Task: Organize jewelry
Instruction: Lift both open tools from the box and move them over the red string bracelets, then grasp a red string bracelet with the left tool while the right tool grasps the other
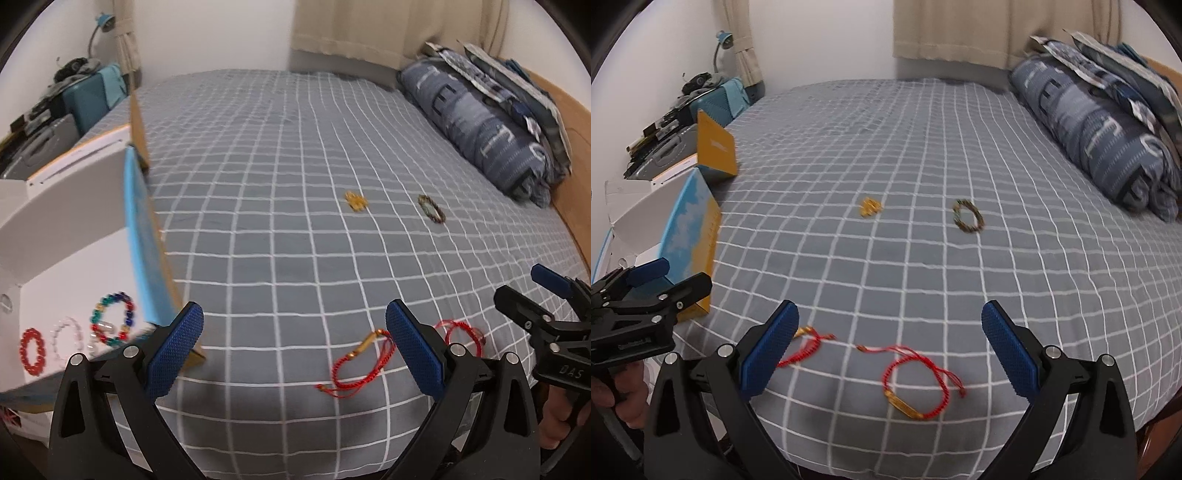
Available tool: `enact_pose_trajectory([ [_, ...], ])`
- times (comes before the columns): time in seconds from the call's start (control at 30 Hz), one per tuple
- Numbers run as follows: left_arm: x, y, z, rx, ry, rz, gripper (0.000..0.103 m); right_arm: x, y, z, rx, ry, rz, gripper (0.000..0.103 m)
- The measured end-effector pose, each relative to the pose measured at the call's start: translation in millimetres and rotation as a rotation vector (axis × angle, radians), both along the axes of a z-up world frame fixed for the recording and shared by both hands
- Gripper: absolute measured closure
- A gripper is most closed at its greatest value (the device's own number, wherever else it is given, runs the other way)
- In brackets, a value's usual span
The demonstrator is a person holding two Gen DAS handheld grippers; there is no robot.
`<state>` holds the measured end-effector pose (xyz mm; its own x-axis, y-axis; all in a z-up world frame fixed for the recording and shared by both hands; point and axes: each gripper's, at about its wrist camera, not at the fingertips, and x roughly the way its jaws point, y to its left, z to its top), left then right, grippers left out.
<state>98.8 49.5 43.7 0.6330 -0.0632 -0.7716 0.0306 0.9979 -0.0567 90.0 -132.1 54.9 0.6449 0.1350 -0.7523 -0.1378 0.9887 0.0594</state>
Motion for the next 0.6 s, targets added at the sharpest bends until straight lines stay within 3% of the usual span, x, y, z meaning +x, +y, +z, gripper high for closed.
enact_pose_trajectory([
  [0.3,10.5,-34.8,-41.5,0.032,0.036,-0.067,0.006,-11.9,-24.6,-33.2,0.010,0.041,-0.023,0.008],
  [0.6,13.6,-41.4,-65.2,0.029,0.049,-0.106,0.006,-13.7,-30.1,-62.5,0.002,0.081,-0.031,0.008],
])
